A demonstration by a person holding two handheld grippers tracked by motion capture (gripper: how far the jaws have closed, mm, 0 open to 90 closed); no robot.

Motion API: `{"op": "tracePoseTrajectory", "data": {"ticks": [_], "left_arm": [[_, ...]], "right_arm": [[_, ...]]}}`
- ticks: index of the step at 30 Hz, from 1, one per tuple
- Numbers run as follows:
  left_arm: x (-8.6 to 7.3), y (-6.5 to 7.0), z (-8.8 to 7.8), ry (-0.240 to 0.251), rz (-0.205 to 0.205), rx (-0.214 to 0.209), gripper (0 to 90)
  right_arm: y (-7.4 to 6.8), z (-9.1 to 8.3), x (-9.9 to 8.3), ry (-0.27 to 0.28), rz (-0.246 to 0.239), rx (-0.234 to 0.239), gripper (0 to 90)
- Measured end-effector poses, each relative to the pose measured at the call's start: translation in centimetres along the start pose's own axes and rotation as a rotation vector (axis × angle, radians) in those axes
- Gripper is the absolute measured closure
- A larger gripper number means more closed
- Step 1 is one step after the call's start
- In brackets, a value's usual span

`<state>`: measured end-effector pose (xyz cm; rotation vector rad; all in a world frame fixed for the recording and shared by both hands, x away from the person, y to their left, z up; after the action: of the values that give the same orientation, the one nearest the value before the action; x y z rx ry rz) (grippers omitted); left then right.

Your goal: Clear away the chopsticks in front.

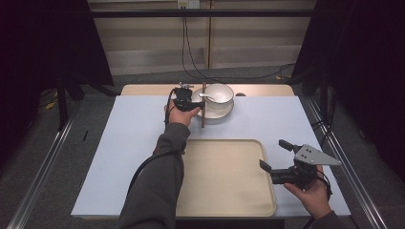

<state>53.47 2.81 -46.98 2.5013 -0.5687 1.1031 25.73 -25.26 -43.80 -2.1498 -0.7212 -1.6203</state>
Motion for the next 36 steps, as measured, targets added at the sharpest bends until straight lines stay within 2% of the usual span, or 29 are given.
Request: {"op": "tracePoseTrajectory", "data": {"ticks": [4,6,10,13,14,20,24,25,27,31,34,36], "left_arm": [[0.3,0.0,0.7,-0.008,-0.001,-0.004,49.9],[0.3,0.0,1.1,-0.019,-0.010,0.009,51.2],[0.0,0.2,1.8,-0.024,-0.033,-0.003,54.4],[0.0,0.3,2.0,-0.026,-0.034,-0.003,55.7],[0.0,0.5,2.1,-0.026,-0.046,-0.002,58.5],[-0.1,0.3,2.1,-0.050,-0.052,0.010,62.7],[-0.2,0.2,2.2,-0.049,-0.075,0.021,68.2],[-0.2,0.1,2.1,-0.060,-0.077,0.015,73.3],[-0.3,0.0,2.3,-0.061,-0.095,0.025,74.4],[-0.5,-0.2,2.4,-0.080,-0.103,0.041,75.0],[-0.6,-0.3,2.4,-0.096,-0.098,0.043,79.6],[-0.6,-0.3,2.4,-0.092,-0.118,0.051,82.2]], "right_arm": [[0.0,-0.1,0.0,0.001,0.004,0.003,2.5],[0.0,-0.1,0.0,0.005,0.001,0.003,2.5],[0.1,-0.2,0.0,0.003,0.002,0.005,2.5],[0.1,-0.2,0.0,0.006,0.004,0.008,2.5],[0.1,-0.2,0.0,0.006,0.002,0.009,2.5],[0.1,-0.2,0.1,0.006,0.010,0.000,2.5],[0.1,-0.2,0.0,0.006,0.003,0.004,2.5],[0.1,-0.2,0.0,0.006,0.002,0.008,2.5],[0.1,-0.2,0.0,0.006,0.002,0.011,2.5],[0.1,-0.2,0.0,0.002,0.011,0.001,2.5],[0.2,-0.2,0.0,0.002,0.007,0.001,2.5],[0.2,-0.2,0.0,0.003,0.010,0.000,2.5]]}}
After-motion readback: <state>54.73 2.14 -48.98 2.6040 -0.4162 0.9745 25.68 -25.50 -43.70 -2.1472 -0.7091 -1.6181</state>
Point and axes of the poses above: each handheld gripper's, and its own axes: z roughly forward along the jaws, x roughly out of its top, y roughly to its right, the point moved 4 cm from there along z, roughly forward along the jaws, and after that the axes turned 1 degree about -y, right-handed, at the moved point
